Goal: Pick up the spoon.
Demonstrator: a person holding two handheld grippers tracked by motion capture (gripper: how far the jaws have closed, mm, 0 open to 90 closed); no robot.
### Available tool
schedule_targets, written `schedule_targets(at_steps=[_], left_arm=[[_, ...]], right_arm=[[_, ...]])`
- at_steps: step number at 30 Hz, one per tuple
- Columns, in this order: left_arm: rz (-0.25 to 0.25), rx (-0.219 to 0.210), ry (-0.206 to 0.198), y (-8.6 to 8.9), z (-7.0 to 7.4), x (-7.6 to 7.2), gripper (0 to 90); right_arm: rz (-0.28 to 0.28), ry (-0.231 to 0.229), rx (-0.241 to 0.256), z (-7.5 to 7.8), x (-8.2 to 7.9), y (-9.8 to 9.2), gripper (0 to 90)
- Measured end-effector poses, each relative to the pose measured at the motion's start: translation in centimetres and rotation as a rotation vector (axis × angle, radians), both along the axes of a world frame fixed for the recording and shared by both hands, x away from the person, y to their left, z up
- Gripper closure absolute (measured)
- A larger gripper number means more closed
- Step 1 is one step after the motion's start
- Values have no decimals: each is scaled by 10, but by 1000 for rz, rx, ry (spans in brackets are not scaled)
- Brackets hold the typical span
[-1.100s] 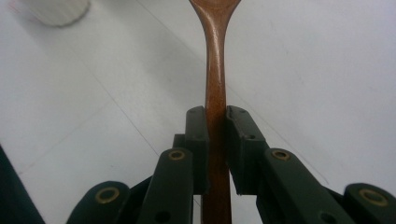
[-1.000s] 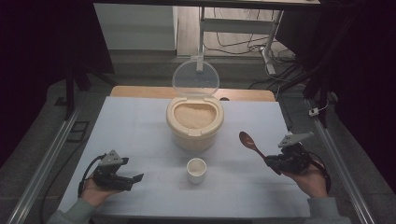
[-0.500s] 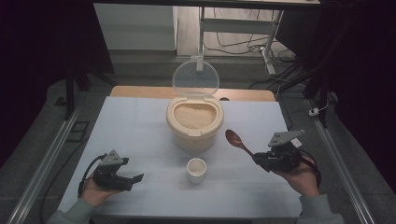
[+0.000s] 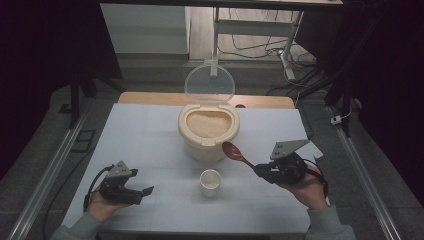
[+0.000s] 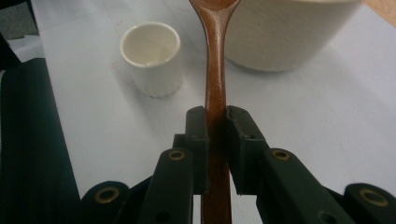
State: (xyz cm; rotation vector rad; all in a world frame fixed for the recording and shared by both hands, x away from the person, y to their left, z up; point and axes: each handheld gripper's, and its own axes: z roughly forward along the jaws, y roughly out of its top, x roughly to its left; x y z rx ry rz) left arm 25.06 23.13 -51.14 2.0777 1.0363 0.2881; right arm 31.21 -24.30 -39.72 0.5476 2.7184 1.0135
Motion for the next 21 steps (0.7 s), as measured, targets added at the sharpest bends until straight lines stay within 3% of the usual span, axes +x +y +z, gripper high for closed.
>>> schedule_targets(at_steps=[8,21], left_arm=[[1,-1,0,0,0,0,110],[0,0,1,0,0,0,110]], right_arm=[[75,-12,-23,-3,-3,27,791],[133,-20,-59,-14,-4,58,791]])
